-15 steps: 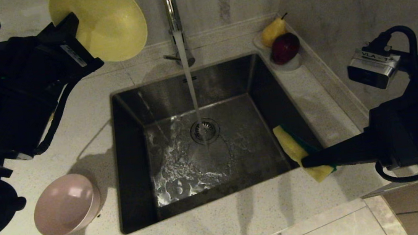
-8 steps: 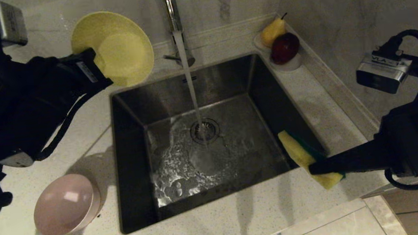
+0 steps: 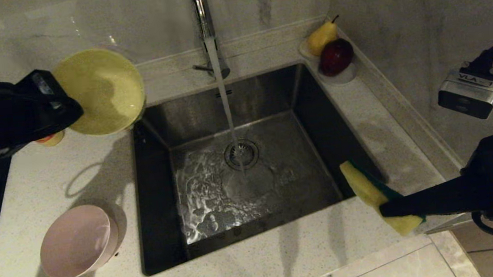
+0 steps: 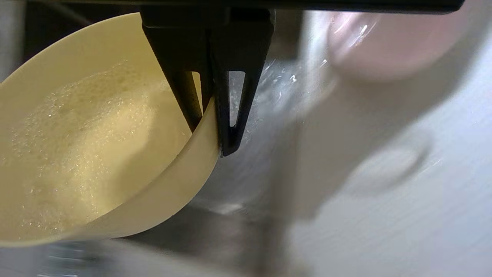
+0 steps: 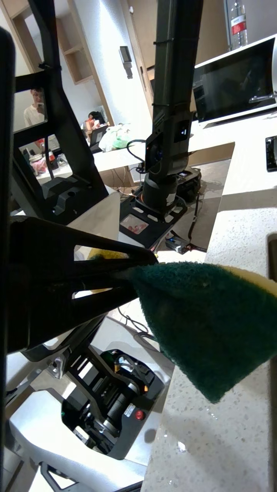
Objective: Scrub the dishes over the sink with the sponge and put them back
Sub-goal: Place the bowl on the table
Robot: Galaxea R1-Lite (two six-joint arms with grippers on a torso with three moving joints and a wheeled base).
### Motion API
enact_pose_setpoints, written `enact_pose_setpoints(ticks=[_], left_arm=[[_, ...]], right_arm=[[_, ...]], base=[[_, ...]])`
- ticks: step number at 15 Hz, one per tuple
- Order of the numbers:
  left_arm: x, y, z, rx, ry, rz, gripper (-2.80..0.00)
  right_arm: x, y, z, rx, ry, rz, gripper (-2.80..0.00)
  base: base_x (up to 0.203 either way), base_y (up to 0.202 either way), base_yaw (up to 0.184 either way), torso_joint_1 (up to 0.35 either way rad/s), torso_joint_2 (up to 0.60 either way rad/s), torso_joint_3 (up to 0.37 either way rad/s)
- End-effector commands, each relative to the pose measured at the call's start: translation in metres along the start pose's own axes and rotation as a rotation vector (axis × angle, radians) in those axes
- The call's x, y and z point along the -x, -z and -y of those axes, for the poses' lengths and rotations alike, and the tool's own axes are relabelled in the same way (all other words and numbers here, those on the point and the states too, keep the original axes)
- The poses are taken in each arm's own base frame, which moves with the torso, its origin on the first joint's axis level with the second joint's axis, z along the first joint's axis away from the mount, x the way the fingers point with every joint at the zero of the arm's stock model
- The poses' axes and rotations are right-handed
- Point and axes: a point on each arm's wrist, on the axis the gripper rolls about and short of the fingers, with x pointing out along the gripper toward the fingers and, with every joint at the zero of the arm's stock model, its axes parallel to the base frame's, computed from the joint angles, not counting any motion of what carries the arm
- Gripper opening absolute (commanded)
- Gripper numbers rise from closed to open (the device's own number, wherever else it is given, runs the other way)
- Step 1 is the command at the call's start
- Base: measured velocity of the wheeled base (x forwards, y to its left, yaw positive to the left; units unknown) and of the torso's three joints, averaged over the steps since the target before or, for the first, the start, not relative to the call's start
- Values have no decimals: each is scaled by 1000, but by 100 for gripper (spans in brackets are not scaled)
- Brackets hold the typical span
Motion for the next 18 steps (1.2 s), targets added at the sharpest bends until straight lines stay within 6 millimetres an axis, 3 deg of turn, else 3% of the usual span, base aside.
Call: enact_pose_setpoints(ticks=[1, 10, 15, 18], left_arm=[[4, -15, -23, 78, -130, -2, -280], [-52, -41, -111, 404, -505, 76, -280], [-67, -36, -140, 493, -613, 59, -280], [-89, -25, -160, 545, -683, 11, -280]], right_arm=[[1, 1, 0, 1, -6, -2, -280], [-4, 1, 2, -1, 1, -16, -280], [-3, 4, 3, -3, 3, -19, -280], [-1, 5, 3, 0, 2, -17, -280]], base=[[0, 0, 0, 0, 0, 0], [0, 0, 0, 0, 0, 0], [0, 0, 0, 0, 0, 0], [0, 0, 0, 0, 0, 0]])
